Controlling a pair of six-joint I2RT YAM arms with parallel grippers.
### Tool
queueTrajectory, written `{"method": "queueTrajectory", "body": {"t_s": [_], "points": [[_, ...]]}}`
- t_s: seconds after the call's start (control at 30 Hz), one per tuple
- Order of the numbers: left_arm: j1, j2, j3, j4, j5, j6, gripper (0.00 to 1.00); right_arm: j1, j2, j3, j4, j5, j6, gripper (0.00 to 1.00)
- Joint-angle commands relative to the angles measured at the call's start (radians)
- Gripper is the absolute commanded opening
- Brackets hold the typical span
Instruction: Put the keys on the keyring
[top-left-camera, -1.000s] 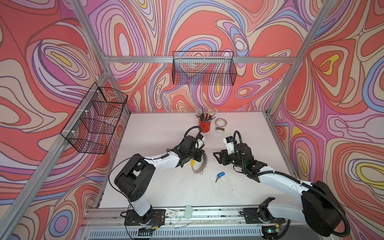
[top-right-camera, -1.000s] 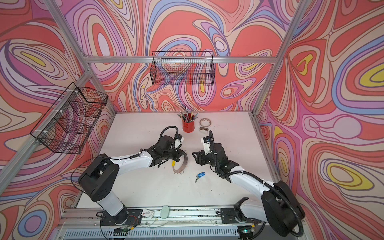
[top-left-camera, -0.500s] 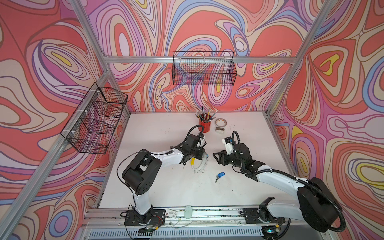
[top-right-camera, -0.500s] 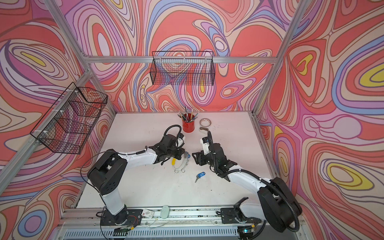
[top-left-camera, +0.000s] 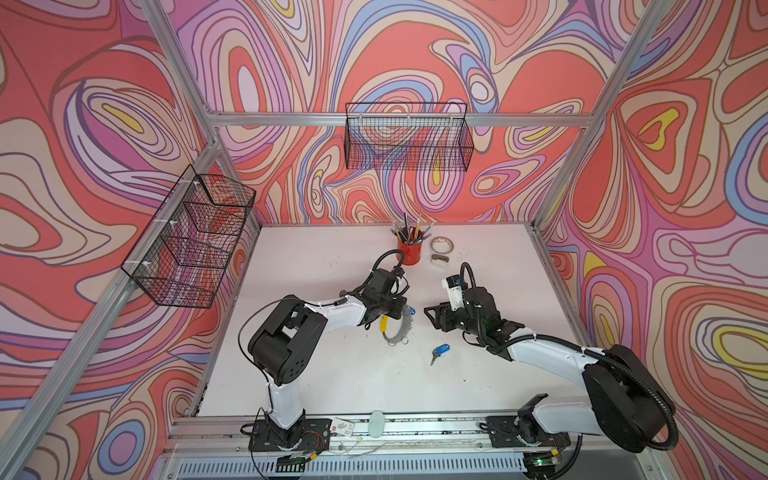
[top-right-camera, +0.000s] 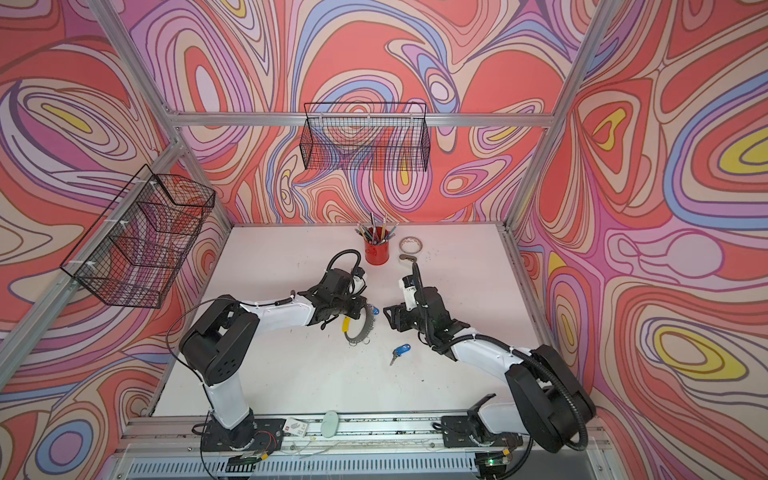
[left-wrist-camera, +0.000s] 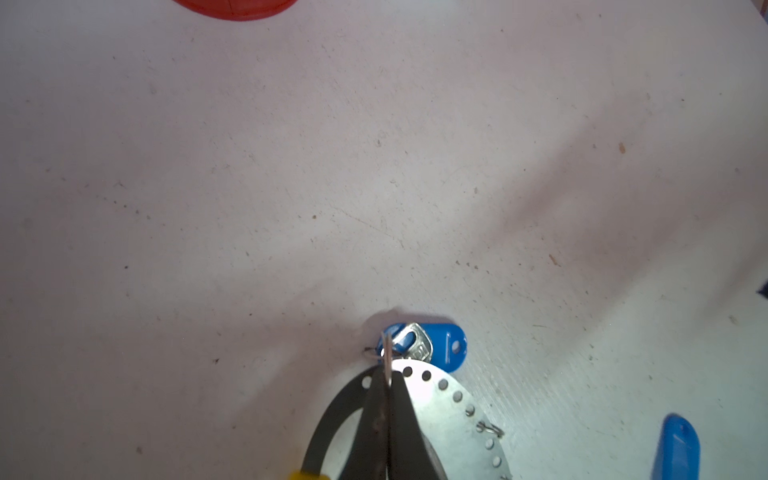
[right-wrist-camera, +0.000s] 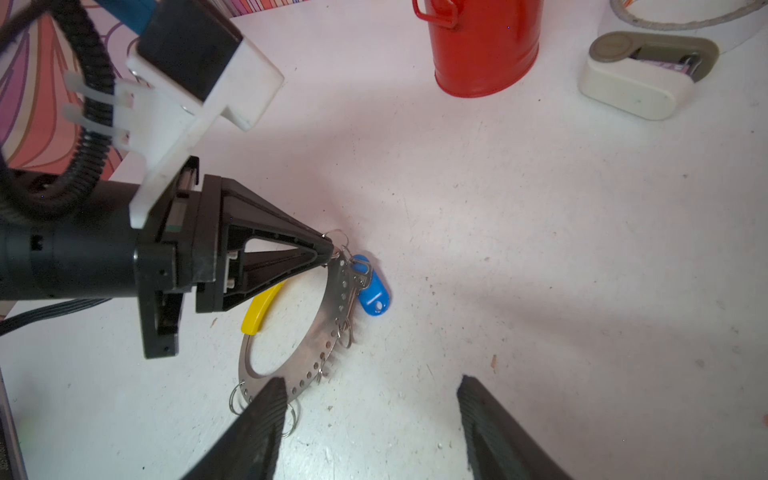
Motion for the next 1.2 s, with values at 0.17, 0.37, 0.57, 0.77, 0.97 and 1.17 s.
{"method": "queueTrajectory", "body": {"t_s": [0.17,0.37,0.57,0.77,0.97,1.17], "points": [[0.016,0.028,0.031,-0.019,-0.031,-0.007,0.13,-0.001,0.021,-0.011,0.029,-0.003,0.001,0.7],[0.029,0.014,0.012,-0.003,-0.042,-0.039,0.29,-0.001,0.028,-0.007,0.026,-0.005,0.001,0.7],[0.039,-0.062,-0.026,0.006,-0.014,-0.079,0.35,-0.002,0.035,-0.002,0.019,-0.004,0.001,0.69],[0.04,-0.242,-0.117,-0.022,0.039,-0.211,0.37,-0.001,0.042,0.006,0.015,-0.001,0.003,0.69],[0.018,-0.425,-0.221,-0.157,0.122,-0.246,0.41,-0.002,0.055,0.015,-0.016,0.007,0.01,0.68],[-0.113,-0.576,-0.333,-0.291,-0.014,0.212,0.45,-0.001,0.012,0.003,-0.006,0.003,0.027,0.68]]}}
